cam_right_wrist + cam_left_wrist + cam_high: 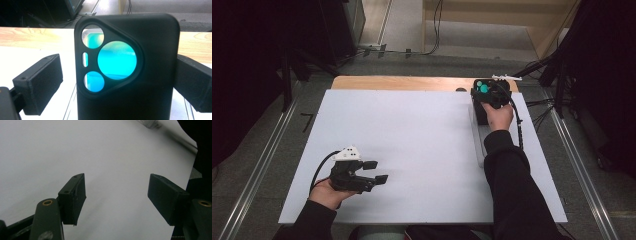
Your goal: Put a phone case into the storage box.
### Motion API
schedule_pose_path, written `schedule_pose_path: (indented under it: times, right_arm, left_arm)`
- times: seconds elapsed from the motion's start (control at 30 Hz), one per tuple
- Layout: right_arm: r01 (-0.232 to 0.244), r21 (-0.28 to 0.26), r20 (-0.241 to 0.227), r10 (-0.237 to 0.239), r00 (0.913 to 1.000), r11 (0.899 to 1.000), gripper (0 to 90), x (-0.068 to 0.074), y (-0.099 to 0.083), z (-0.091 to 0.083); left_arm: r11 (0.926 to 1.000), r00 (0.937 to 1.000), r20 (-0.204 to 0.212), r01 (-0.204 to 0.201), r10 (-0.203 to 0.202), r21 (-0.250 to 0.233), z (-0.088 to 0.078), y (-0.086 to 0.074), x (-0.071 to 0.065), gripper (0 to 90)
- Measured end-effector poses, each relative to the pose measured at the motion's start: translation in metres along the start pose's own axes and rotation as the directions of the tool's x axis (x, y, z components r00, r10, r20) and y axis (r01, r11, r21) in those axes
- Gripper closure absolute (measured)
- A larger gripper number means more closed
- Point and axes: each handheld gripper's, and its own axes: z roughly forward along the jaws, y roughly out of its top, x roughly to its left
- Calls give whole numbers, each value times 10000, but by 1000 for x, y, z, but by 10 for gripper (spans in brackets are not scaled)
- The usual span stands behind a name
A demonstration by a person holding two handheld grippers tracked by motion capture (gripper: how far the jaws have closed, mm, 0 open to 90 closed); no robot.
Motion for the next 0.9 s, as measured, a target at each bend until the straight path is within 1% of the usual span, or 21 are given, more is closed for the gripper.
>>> schedule_pose_path:
  times: [0.13,0.27,0.33,0.4,0.47,0.57,0.67,0.77,0.83,0.9]
  right_arm:
    - [112,34,-15,-112,9999,9999,4,-1,1,-3]
    - [107,185,-121,-105,9999,9998,3,-1,2,-9]
    - [46,224,-147,-43,9999,9997,3,-1,3,-14]
    - [-23,303,-281,32,9996,9995,4,0,5,-20]
    - [-70,409,-501,91,9987,9991,4,2,6,-27]
    - [-78,543,-638,113,9979,9985,4,7,5,-38]
    - [-3,818,-1040,88,9945,9966,5,12,2,-49]
    - [204,875,-1444,-76,9895,9960,5,17,-3,-58]
    - [357,918,-1849,-182,9826,9951,6,21,-5,-66]
    - [518,933,-2139,-308,9764,9943,6,25,-7,-73]
  left_arm:
    - [10000,10000,-42,68,-68,-3,0,0,2,309]
    - [9999,9999,-3,124,-124,-73,-1,0,3,309]
    - [9999,9999,-14,116,-116,-69,-2,0,3,309]
    - [9999,9999,-20,129,-129,-87,-2,0,3,309]
    - [9997,9998,-50,207,-208,-91,-2,1,3,309]
    - [9997,9998,-46,216,-216,-111,-3,1,4,309]
    - [9997,9997,-52,232,-233,-126,-4,1,4,309]
    - [9996,9997,-45,248,-248,-121,-4,1,5,309]
    - [9997,9997,11,242,-242,-100,-4,2,5,308]
    - [9996,9997,33,250,-250,-96,-4,2,5,308]
